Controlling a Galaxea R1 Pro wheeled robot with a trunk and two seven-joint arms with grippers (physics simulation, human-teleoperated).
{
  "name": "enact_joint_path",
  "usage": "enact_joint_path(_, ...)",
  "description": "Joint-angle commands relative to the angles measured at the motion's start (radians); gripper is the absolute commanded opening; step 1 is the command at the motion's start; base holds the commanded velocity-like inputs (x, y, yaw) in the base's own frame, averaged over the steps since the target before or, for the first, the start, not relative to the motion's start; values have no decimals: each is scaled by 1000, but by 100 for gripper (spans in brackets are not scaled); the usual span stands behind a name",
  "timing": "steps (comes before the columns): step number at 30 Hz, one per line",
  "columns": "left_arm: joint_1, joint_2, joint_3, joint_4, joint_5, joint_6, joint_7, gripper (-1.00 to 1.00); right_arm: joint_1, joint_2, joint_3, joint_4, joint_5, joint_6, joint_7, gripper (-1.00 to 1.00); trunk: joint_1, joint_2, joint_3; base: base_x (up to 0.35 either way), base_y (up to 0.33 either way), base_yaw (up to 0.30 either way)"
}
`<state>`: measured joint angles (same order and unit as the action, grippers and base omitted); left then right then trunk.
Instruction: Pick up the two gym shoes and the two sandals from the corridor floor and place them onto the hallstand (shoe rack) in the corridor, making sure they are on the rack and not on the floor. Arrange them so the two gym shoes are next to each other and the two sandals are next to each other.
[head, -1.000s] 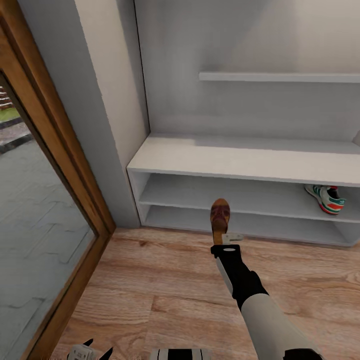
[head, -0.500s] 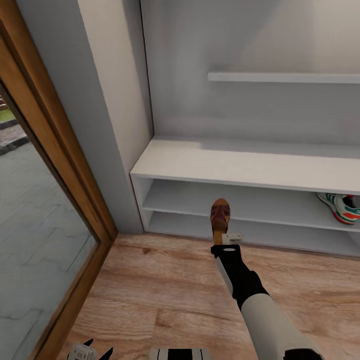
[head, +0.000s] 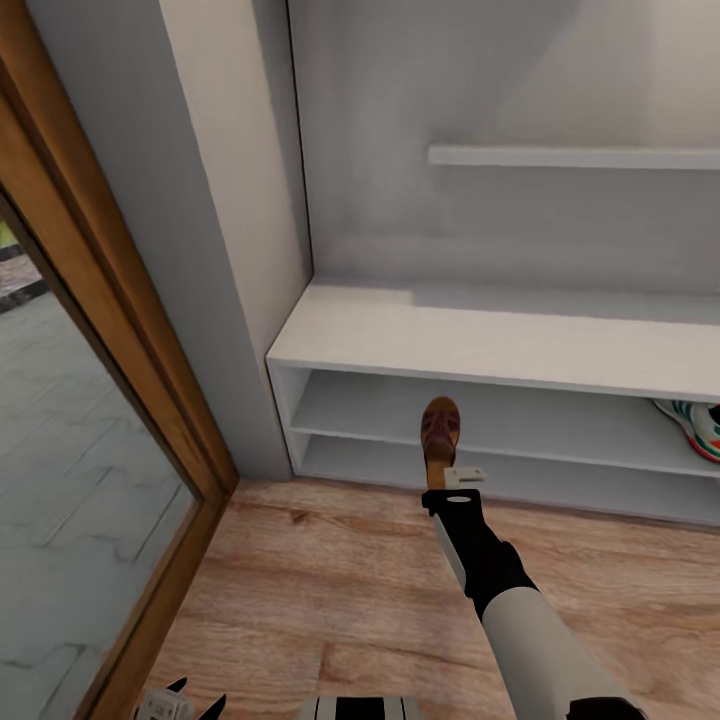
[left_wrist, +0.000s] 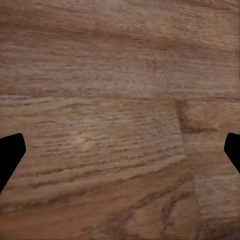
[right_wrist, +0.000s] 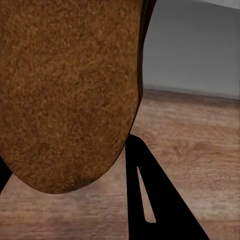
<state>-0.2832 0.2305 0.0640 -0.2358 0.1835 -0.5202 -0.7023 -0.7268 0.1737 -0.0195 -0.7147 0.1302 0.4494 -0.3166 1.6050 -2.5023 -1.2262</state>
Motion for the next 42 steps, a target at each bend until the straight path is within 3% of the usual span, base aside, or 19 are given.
enact_joint_path(1,-1,-1,7,1,2,2,-9,100,0,1,-2,-1,9,8,1,-100,0,0,-1,116,6,0)
enact_joint_path(13,-1,-5,7,1,1,1,-8,100,0,1,-3,-1,9,8,1,-100,0,0,-1,271,-8,0)
enact_joint_path(42,-1,-6,7,1,1,0,-9,100,0,1,-3,-5,11,8,-1,-100,0,0,-1,135,-8,0)
